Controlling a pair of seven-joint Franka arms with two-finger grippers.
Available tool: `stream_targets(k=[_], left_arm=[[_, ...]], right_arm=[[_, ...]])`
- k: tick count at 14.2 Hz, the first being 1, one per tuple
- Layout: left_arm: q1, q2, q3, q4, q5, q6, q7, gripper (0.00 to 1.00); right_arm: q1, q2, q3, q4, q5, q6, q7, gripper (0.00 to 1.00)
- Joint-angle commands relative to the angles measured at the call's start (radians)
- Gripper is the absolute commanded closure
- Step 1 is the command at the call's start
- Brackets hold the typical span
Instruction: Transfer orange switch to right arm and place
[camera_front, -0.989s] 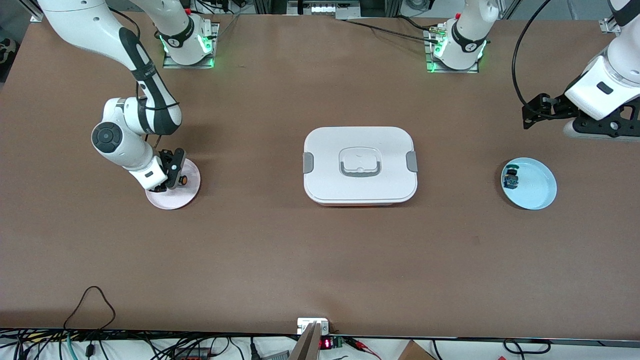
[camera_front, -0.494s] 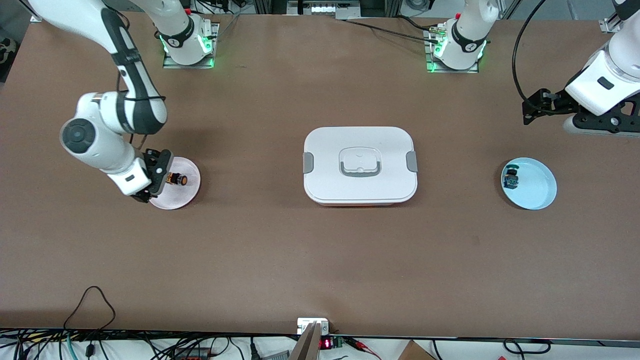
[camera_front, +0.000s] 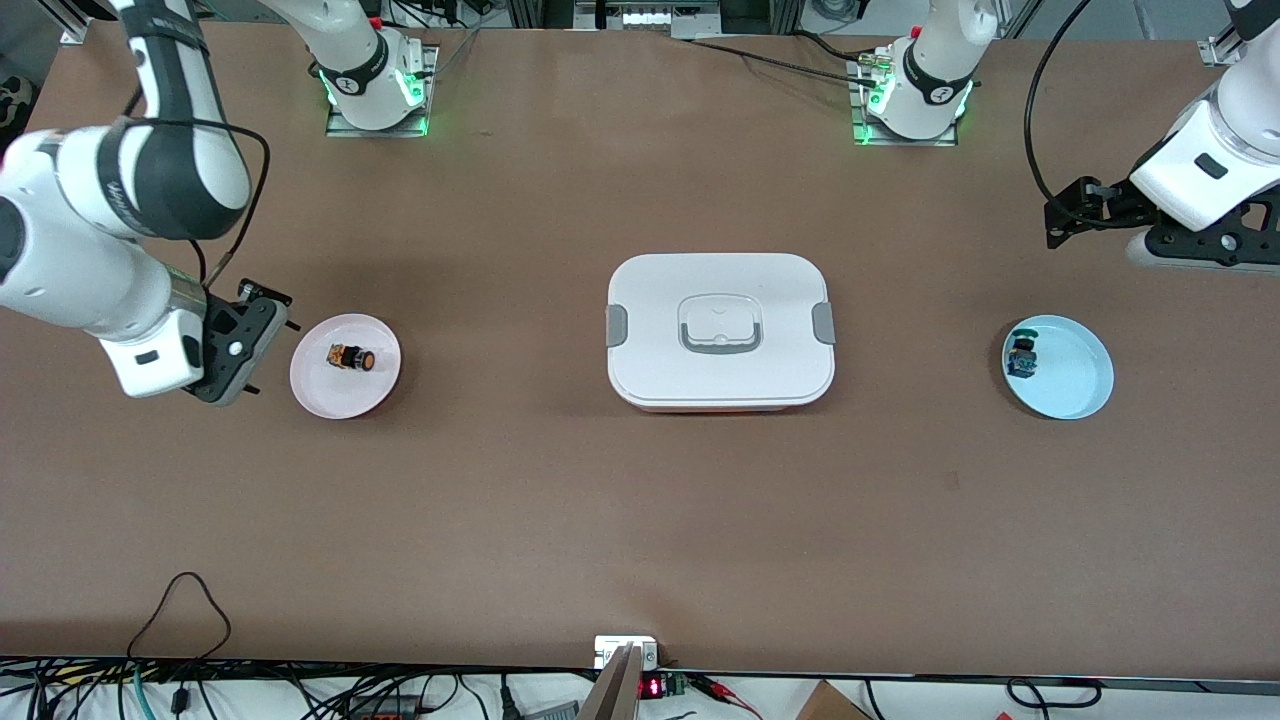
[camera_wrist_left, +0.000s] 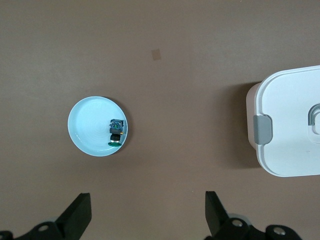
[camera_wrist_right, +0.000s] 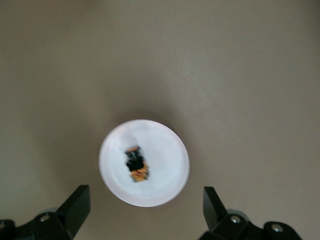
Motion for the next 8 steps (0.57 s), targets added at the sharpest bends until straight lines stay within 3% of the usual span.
stream_targets(k=[1,8], left_arm=[[-0.005,-0.003,0.002,0.017,-0.01,-0.02,-0.008,0.0],[-0.006,-0.003,0.002,0.017,-0.01,-0.02,-0.006,0.0]], right_arm=[[-0.011,-0.016,0.007,0.073,0.031,-0.119,0.276,0.0],[-0.01,-0.046,0.009,0.145,0.019,-0.364,0.984,0.0]])
